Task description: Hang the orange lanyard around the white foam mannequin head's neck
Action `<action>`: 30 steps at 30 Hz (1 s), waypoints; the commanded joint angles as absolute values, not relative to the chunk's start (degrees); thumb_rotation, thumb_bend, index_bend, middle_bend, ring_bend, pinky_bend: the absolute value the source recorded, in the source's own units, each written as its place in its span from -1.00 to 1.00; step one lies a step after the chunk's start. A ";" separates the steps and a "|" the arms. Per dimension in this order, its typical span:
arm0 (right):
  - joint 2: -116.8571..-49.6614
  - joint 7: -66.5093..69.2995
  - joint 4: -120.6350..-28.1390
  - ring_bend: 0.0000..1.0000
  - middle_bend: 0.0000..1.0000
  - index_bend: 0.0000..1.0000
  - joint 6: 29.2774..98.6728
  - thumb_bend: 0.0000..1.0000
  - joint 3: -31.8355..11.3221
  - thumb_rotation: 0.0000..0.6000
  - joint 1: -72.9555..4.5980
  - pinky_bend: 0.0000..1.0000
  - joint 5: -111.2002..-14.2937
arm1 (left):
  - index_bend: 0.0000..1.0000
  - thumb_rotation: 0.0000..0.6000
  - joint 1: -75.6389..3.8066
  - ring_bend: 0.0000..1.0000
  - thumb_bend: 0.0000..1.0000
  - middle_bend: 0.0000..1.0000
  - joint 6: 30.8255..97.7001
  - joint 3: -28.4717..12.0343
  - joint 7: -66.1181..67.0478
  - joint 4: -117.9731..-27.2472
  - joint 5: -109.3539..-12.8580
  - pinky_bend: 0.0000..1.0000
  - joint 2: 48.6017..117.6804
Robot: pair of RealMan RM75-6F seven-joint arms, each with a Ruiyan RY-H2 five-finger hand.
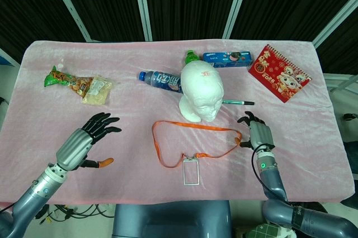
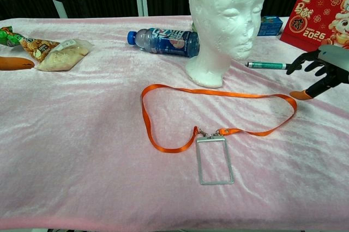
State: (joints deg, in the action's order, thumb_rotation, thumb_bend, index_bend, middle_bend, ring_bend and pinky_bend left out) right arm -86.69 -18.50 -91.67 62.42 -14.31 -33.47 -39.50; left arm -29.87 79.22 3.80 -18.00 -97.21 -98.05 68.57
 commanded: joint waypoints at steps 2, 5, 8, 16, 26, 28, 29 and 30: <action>-88.94 -18.82 -87.73 -0.69 -0.77 -0.21 60.37 -0.61 -15.12 1.00 -35.20 -0.70 -38.20 | -0.57 1.00 -30.48 -1.00 -0.62 -0.79 77.56 3.58 -19.98 -96.47 -98.17 -0.94 68.39; -90.08 -19.34 -85.58 -0.69 -0.77 -0.12 59.78 -0.61 -15.01 1.00 -35.82 -0.70 -37.92 | -0.57 1.00 -30.47 -1.00 -0.62 -0.79 77.07 3.31 -20.00 -96.21 -97.89 -0.94 68.61; -91.28 -19.01 -83.66 -0.69 -0.77 -0.07 59.19 -0.61 -15.16 1.00 -36.17 -0.70 -37.77 | -0.57 1.00 -30.44 -1.00 -0.62 -0.79 76.62 3.02 -20.40 -95.92 -97.58 -0.94 68.85; -93.99 -18.39 -78.89 -0.69 -0.77 0.00 57.77 -0.59 -15.01 1.00 -36.84 -0.70 -38.59 | -0.57 1.00 -30.45 -1.00 -0.62 -0.80 75.53 2.37 -20.51 -95.14 -97.12 -0.94 69.27; -96.80 -17.59 -73.48 -0.69 -0.76 0.08 56.23 -0.48 -15.32 1.00 -37.46 -0.70 -39.46 | -0.57 1.00 -30.27 -1.00 -0.62 -0.80 74.64 1.92 -20.30 -94.47 -96.74 -0.94 69.49; -97.25 -17.43 -72.57 -0.69 -0.76 0.10 55.86 -0.48 -15.36 1.00 -37.55 -0.70 -39.67 | -0.57 1.00 -30.22 -1.00 -0.62 -0.80 74.51 1.84 -20.23 -94.35 -96.67 -0.94 69.55; -97.52 -17.33 -72.05 -0.69 -0.76 0.10 55.62 -0.48 -15.43 1.00 -37.62 -0.70 -39.70 | -0.57 1.00 -30.21 -1.00 -0.62 -0.80 74.40 1.77 -20.25 -94.28 -96.55 -0.94 69.61; -97.77 -17.15 -71.62 -0.69 -0.76 0.11 55.42 -0.48 -15.53 1.00 -37.66 -0.70 -39.78 | -0.57 1.00 -30.20 -1.00 -0.62 -0.80 74.32 1.70 -20.25 -94.21 -96.47 -0.94 69.65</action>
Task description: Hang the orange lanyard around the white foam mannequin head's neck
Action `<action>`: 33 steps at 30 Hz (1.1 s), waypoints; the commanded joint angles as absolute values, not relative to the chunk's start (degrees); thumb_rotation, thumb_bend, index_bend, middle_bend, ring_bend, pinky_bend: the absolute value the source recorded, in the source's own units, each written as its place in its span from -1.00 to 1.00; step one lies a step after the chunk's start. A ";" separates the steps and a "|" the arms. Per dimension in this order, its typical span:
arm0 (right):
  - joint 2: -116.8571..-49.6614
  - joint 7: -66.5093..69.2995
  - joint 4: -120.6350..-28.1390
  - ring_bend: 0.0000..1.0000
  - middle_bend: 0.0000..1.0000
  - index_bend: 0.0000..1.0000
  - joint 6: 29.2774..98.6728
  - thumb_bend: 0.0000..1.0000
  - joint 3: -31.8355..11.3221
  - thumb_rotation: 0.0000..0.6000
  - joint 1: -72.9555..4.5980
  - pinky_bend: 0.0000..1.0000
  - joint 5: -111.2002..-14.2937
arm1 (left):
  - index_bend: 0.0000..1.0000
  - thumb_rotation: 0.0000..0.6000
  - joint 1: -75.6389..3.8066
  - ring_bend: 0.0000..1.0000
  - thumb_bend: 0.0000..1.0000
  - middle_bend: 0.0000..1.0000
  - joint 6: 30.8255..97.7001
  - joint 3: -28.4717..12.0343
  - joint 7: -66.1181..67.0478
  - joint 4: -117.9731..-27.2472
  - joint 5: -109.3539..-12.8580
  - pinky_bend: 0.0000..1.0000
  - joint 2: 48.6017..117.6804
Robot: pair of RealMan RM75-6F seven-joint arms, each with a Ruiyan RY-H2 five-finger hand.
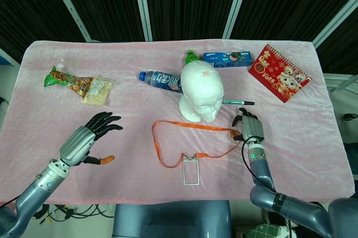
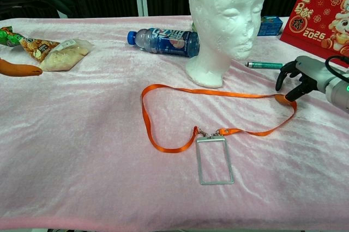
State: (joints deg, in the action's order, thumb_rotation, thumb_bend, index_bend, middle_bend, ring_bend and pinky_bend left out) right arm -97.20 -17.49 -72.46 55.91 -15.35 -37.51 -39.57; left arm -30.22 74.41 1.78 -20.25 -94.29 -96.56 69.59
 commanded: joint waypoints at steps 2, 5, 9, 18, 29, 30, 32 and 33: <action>-98.16 -16.81 -70.94 -0.69 -0.76 0.12 55.13 -0.48 -15.69 1.00 -37.71 -0.70 -40.00 | -0.57 1.00 -30.16 -1.00 -0.62 -0.80 74.17 1.58 -20.18 -94.07 -96.33 -0.94 69.74; -98.45 -16.67 -70.37 -0.69 -0.76 0.15 54.85 -0.48 -15.65 1.00 -37.71 -0.70 -40.33 | -0.57 1.00 -30.16 -1.00 -0.62 -0.80 73.95 1.51 -20.09 -93.93 -96.24 -0.94 69.84; -98.68 -16.14 -69.76 -0.69 -0.75 0.19 54.49 -0.46 -15.76 1.00 -37.54 -0.70 -40.81 | -0.57 1.00 -30.12 -1.00 -0.62 -0.80 73.79 1.39 -20.22 -93.53 -96.20 -0.94 70.06; -99.09 -15.35 -68.79 -0.69 -0.74 0.23 53.44 -0.36 -15.98 1.00 -37.29 -0.70 -41.47 | -0.57 1.00 -30.15 -1.00 -0.62 -0.80 73.00 0.99 -20.77 -92.38 -95.56 -0.94 70.88; -99.69 -15.65 -68.18 -0.69 -0.74 0.23 52.75 -0.36 -16.55 1.00 -37.71 -0.70 -41.69 | -0.57 1.00 -30.08 -1.00 -0.62 -0.80 72.44 0.45 -20.98 -91.42 -94.76 -0.94 71.22; -99.73 -15.68 -68.19 -0.69 -0.74 0.23 52.75 -0.36 -16.59 1.00 -37.73 -0.70 -41.70 | -0.57 1.00 -30.07 -1.00 -0.62 -0.80 72.40 0.41 -21.01 -91.33 -94.70 -0.94 71.23; -99.79 -15.71 -68.23 -0.69 -0.74 0.25 52.74 -0.33 -16.66 1.00 -37.74 -0.70 -41.73 | -0.57 1.00 -30.01 -1.00 -0.62 -0.80 72.34 0.36 -21.04 -91.19 -94.57 -0.94 71.23; -99.81 -15.75 -68.25 -0.69 -0.74 0.27 52.74 -0.30 -16.68 1.00 -37.74 -0.70 -41.75 | -0.57 1.00 -30.00 -1.00 -0.62 -0.80 72.27 0.32 -21.03 -91.11 -94.45 -0.94 71.26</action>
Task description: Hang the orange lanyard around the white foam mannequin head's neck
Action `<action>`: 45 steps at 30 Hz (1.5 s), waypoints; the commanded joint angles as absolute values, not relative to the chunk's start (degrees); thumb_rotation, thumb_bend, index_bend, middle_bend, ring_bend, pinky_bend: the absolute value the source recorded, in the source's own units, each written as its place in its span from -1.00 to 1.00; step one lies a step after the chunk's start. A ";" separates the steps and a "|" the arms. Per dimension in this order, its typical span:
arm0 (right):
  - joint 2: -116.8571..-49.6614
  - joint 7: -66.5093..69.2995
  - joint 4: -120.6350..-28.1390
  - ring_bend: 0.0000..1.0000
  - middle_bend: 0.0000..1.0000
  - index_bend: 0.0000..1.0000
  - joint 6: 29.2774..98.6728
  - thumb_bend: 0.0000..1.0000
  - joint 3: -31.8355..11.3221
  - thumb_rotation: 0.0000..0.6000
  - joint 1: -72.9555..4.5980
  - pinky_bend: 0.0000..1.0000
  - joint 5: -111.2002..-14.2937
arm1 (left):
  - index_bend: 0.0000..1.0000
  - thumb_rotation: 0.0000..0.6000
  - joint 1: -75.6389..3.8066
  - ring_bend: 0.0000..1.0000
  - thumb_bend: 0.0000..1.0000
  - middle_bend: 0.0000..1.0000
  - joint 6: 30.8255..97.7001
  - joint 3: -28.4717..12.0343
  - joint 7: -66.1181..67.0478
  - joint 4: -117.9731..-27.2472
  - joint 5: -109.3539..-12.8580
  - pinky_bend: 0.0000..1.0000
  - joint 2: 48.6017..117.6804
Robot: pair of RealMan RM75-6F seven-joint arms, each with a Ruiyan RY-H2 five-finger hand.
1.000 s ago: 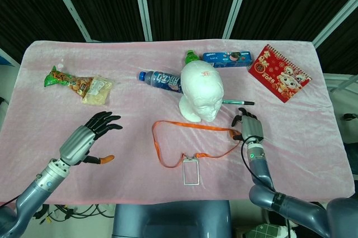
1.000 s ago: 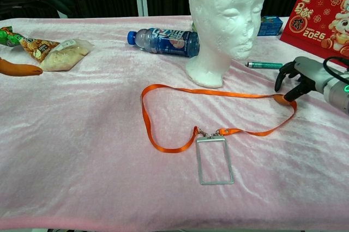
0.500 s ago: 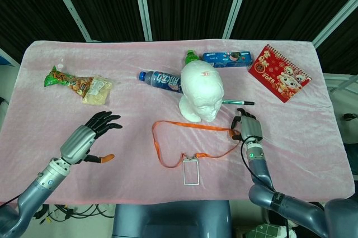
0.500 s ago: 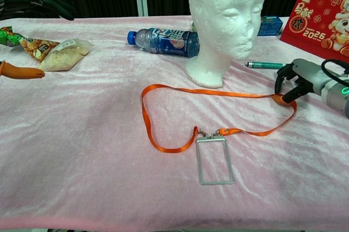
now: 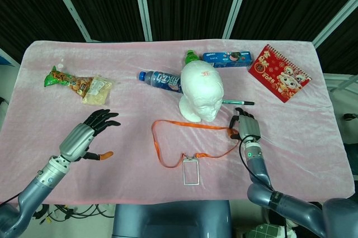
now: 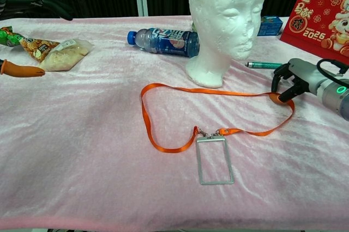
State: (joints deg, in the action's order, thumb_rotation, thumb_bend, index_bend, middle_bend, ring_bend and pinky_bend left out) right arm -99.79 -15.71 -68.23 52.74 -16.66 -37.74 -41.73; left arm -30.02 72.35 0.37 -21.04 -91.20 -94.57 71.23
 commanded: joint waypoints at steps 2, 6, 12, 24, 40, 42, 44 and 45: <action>-99.81 -15.85 -68.36 -0.69 -0.74 0.32 52.77 -0.17 -16.71 1.00 -37.72 -0.70 -41.74 | -0.57 1.00 -30.02 -1.00 -0.62 -0.79 72.03 0.27 -20.97 -90.91 -94.28 -0.94 71.38; -99.55 -15.64 -68.92 -0.69 -0.74 0.36 52.65 -0.06 -16.77 1.00 -37.46 -0.70 -41.69 | -0.55 1.00 -30.32 -1.00 -0.56 -0.78 71.25 -0.21 -20.65 -90.13 -93.53 -0.94 72.15; -99.22 -15.56 -69.37 -0.69 -0.74 0.36 52.70 -0.06 -16.76 1.00 -37.09 -0.70 -41.55 | -0.43 1.00 -33.66 -1.00 -0.49 -0.74 66.30 -4.18 -19.24 -87.34 -88.59 -0.94 75.40; -98.42 -15.77 -71.30 -0.69 -0.74 0.36 53.41 -0.06 -16.92 1.00 -36.90 -0.70 -42.08 | -0.31 1.00 -42.84 -1.00 -0.48 -0.73 49.51 -13.45 1.15 -85.02 -55.02 -1.00 85.48; -97.93 -16.78 -72.51 -0.69 -0.74 0.36 53.77 -0.06 -16.41 1.00 -36.81 -0.70 -42.11 | -0.24 1.00 -55.17 -1.00 -0.57 -0.78 42.27 -18.70 14.53 -78.30 -24.07 -1.00 92.95; -97.82 -17.00 -72.65 -0.69 -0.74 0.36 53.94 -0.06 -16.32 1.00 -36.85 -0.70 -42.33 | -0.23 1.00 -56.79 -1.00 -0.58 -0.78 42.52 -18.44 16.41 -77.53 -21.73 -1.00 93.28; -97.69 -17.04 -72.86 -0.69 -0.74 0.36 54.19 -0.06 -16.37 1.00 -36.84 -0.70 -42.49 | -0.22 1.00 -58.24 -1.00 -0.58 -0.79 43.36 -17.72 18.65 -76.98 -19.83 -1.00 93.66; -97.61 -17.03 -72.98 -0.69 -0.74 0.36 54.32 -0.06 -16.40 1.00 -36.81 -0.70 -42.57 | -0.22 1.00 -58.88 -1.00 -0.58 -0.79 43.90 -17.24 19.84 -76.73 -18.88 -1.00 93.91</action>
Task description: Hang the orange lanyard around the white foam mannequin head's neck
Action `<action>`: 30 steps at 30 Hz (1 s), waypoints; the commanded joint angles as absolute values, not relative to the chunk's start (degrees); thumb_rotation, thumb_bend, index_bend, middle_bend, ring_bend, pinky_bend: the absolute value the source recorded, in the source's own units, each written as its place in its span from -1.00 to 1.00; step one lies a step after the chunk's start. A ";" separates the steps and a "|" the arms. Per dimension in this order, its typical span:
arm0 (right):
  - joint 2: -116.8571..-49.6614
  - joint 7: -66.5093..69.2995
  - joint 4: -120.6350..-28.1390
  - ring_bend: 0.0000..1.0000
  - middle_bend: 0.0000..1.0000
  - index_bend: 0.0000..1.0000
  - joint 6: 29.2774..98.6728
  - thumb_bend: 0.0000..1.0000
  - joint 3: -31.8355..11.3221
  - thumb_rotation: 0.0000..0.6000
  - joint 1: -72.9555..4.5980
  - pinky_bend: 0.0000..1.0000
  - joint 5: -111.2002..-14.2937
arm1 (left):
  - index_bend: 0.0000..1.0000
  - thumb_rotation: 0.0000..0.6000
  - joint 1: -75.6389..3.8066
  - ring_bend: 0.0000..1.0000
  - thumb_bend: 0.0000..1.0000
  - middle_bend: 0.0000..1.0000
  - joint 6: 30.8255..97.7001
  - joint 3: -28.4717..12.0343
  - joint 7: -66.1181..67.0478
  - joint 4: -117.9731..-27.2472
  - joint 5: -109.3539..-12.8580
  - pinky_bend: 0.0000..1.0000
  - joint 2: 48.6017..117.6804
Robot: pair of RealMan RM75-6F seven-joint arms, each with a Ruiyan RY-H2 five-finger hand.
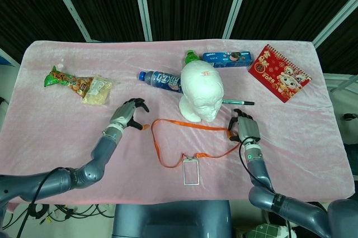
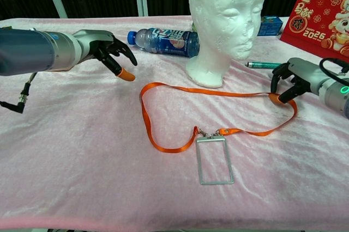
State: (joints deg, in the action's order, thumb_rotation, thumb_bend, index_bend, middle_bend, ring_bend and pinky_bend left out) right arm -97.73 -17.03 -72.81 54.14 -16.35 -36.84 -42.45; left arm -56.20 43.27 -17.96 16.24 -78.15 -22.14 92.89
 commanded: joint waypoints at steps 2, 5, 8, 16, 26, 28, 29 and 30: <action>-97.51 -17.00 -73.15 -0.69 -0.74 0.36 54.39 -0.06 -16.42 1.00 -36.75 -0.70 -42.56 | -0.21 1.00 -60.11 -1.00 -0.58 -0.79 44.88 -16.15 22.33 -76.19 -16.97 -1.00 94.51; -97.45 -16.95 -73.25 -0.69 -0.74 0.36 54.38 -0.06 -16.37 1.00 -36.64 -0.70 -42.42 | -0.19 1.00 -61.61 -1.00 -0.58 -0.79 45.97 -15.29 25.08 -75.37 -13.93 -1.00 95.53; -97.38 -16.95 -73.29 -0.69 -0.74 0.36 54.38 -0.06 -16.27 1.00 -36.57 -0.70 -42.44 | -0.18 1.00 -62.97 -1.00 -0.58 -0.79 47.74 -14.40 27.90 -74.15 -12.20 -1.00 96.68; -97.27 -16.60 -73.28 -0.69 -0.74 0.36 54.30 -0.06 -16.40 1.00 -36.59 -0.70 -42.68 | -0.15 1.00 -63.87 -1.00 -0.58 -0.80 50.75 -13.36 31.80 -72.74 -12.14 -1.00 99.11; -97.11 -16.43 -73.41 -0.69 -0.74 0.36 54.55 -0.06 -16.38 1.00 -36.43 -0.70 -42.84 | -0.11 1.00 -62.69 -1.00 -0.57 -0.79 50.62 -17.46 27.18 -72.98 -13.82 -1.00 100.72; -97.08 -16.49 -73.33 -0.69 -0.74 0.36 54.63 -0.06 -16.33 1.00 -36.41 -0.70 -42.88 | -0.10 1.00 -62.47 -1.00 -0.58 -0.79 50.87 -17.88 26.43 -72.70 -14.66 -1.00 101.13; -97.09 -16.60 -73.24 -0.69 -0.74 0.36 54.71 -0.06 -16.27 1.00 -36.39 -0.70 -42.90 | -0.10 1.00 -62.34 -1.00 -0.58 -0.79 50.99 -18.16 26.03 -72.55 -14.83 -1.00 101.33; -97.11 -16.63 -73.18 -0.69 -0.74 0.36 54.73 -0.06 -16.24 1.00 -36.39 -0.70 -42.91 | -0.10 1.00 -62.24 -1.00 -0.58 -0.79 51.20 -18.42 25.71 -72.31 -14.99 -1.00 101.60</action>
State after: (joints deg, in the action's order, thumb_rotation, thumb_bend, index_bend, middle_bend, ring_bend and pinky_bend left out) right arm -97.11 -16.62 -73.19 54.72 -16.25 -36.39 -42.90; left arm -62.46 50.90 -18.04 26.12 -72.60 -14.71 101.24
